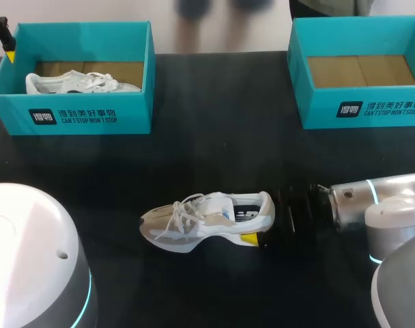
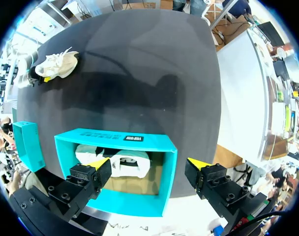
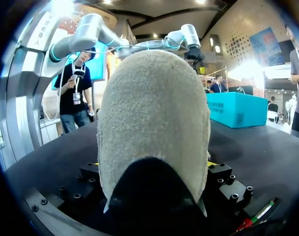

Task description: Take the shoe out of the shoebox, open the shoe tongue, remove and reinsert the insole, then place the shoe into the shoebox

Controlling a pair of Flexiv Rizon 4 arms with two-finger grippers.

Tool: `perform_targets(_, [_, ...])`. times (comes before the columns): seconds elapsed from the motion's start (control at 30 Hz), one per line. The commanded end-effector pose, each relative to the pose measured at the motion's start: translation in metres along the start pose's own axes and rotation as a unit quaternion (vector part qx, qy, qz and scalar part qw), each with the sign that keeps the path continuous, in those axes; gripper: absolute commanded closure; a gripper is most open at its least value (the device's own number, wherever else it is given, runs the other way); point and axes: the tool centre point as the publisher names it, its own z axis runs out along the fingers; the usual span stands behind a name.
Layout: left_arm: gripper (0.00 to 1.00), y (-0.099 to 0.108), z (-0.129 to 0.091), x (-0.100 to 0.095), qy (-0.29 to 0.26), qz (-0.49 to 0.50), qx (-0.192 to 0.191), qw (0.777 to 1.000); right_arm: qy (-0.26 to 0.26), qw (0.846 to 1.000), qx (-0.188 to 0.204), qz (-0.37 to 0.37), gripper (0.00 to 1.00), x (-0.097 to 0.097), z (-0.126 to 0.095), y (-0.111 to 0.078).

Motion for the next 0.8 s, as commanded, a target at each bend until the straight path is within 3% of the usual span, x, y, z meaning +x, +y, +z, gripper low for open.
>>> perform_targets(0.03, [0.00,-0.0013,-0.0004,-0.0002,0.001,0.000,-0.001,1.000,0.007,1.000,-0.001,-0.001,1.00,-0.0035,0.0000,0.0003])
perform_targets(0.3, [0.00,-0.0013,-0.0004,-0.0002,0.001,0.000,-0.001,1.000,0.025,1.000,0.001,0.001,1.00,-0.0047,0.0010,0.0008])
perform_targets(0.37, [0.00,-0.0013,-0.0004,-0.0002,0.001,0.000,-0.001,1.000,0.038,0.999,-0.016,-0.001,1.00,-0.0036,0.0016,0.0003])
perform_targets(0.8, [0.00,-0.0013,-0.0004,-0.0002,0.001,0.000,-0.001,1.000,0.038,0.999,-0.016,-0.001,1.00,-0.0036,0.0016,0.0003])
